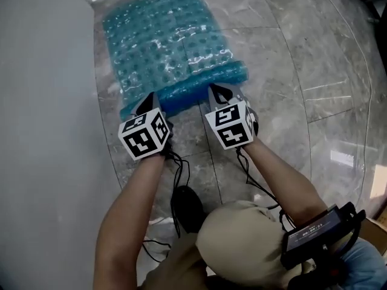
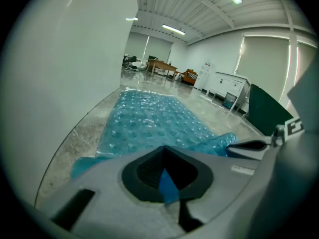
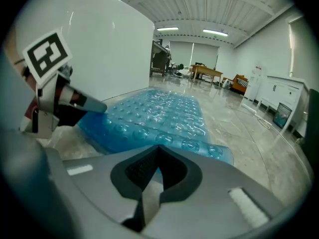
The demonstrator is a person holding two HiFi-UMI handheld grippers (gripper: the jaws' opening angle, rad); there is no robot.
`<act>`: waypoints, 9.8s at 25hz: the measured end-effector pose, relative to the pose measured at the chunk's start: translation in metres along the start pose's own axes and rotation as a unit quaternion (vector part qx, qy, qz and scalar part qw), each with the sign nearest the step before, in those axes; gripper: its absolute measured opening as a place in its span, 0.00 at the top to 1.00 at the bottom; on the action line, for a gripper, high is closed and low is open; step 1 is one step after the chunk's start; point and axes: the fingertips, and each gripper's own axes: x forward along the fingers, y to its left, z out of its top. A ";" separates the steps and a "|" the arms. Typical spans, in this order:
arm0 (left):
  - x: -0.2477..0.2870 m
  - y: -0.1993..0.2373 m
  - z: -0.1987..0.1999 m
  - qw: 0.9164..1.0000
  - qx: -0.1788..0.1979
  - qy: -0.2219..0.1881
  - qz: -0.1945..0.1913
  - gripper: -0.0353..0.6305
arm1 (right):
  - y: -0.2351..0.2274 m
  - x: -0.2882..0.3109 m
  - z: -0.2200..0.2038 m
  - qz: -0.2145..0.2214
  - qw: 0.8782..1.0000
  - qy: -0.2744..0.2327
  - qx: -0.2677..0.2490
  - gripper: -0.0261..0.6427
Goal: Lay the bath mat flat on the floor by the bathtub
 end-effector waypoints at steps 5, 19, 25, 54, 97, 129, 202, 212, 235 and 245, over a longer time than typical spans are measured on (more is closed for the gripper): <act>-0.010 -0.009 -0.026 0.999 0.003 0.013 -0.029 0.94 | -0.001 -0.012 0.041 0.022 0.998 -0.044 0.032 0.95; -0.050 -0.021 -0.080 0.998 -0.044 -0.001 -0.049 0.94 | 0.012 0.004 0.007 -0.006 0.999 0.042 0.020 0.95; -0.067 -0.032 -0.066 0.997 -0.071 -0.010 -0.042 0.94 | 0.022 -0.023 -0.025 -0.016 1.000 0.024 0.011 0.95; -0.156 -0.081 -0.134 1.000 -0.014 0.025 -0.013 0.94 | 0.037 -0.096 -0.100 0.030 0.999 0.031 -0.001 0.95; -0.175 -0.091 -0.237 0.996 -0.007 0.084 -0.010 0.94 | 0.091 -0.191 -0.169 0.137 0.989 0.045 0.022 0.95; -0.233 -0.143 -0.351 0.970 -0.166 0.155 -0.090 0.94 | 0.111 -0.232 -0.220 0.052 0.994 0.092 0.031 0.95; -0.421 -0.290 -0.059 0.891 0.192 -0.404 -0.082 0.91 | 0.117 -0.472 0.022 0.104 0.897 -0.429 -0.035 0.95; -0.422 -0.288 -0.058 0.891 0.193 -0.403 -0.079 0.91 | 0.115 -0.474 0.020 0.097 0.897 -0.429 -0.041 0.95; -0.425 -0.291 -0.054 0.889 0.199 -0.405 -0.079 0.91 | 0.118 -0.480 0.023 0.096 0.894 -0.435 -0.048 0.95; -0.425 -0.291 -0.054 0.888 0.198 -0.407 -0.081 0.91 | 0.117 -0.480 0.023 0.092 0.894 -0.435 -0.053 0.95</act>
